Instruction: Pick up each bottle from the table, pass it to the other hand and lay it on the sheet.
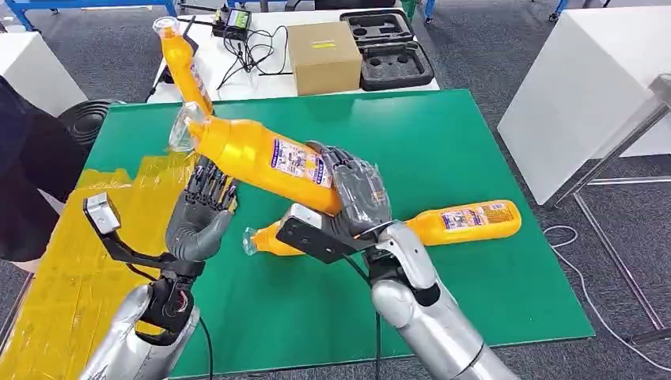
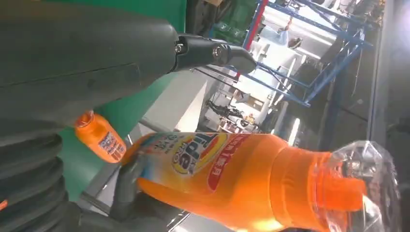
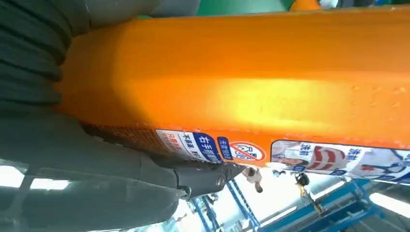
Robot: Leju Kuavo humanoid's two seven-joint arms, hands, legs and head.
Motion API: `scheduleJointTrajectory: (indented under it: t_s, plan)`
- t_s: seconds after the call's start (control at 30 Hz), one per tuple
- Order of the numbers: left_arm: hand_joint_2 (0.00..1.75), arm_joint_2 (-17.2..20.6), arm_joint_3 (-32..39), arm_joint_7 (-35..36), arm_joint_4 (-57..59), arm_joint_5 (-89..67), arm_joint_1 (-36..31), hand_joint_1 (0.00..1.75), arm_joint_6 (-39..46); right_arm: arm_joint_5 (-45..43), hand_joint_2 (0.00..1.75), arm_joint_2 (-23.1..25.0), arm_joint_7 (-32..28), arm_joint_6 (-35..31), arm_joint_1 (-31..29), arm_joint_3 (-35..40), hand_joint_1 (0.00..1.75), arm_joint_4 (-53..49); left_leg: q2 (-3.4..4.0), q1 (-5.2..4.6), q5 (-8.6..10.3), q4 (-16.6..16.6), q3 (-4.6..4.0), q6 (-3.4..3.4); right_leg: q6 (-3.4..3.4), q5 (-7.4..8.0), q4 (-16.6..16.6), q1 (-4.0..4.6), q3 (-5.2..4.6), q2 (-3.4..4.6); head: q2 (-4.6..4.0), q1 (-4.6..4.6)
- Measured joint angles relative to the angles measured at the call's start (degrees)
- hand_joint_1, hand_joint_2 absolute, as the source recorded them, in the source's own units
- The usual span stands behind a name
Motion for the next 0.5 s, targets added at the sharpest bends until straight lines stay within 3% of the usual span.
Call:
scheduleJointTrajectory:
  t_s: [0.5]
  plan:
    - [1.75,-0.88,1.53,-0.31,-1.66,-0.81,0.53,0.0,0.44,1.88,1.75,3.1,2.97,0.68,-0.72,5.62,1.75,1.55,0.03,0.02,0.01,0.0,-0.02,-0.01,-0.01,0.0,0.02,0.03,-0.03,0.01,0.0,-0.02]
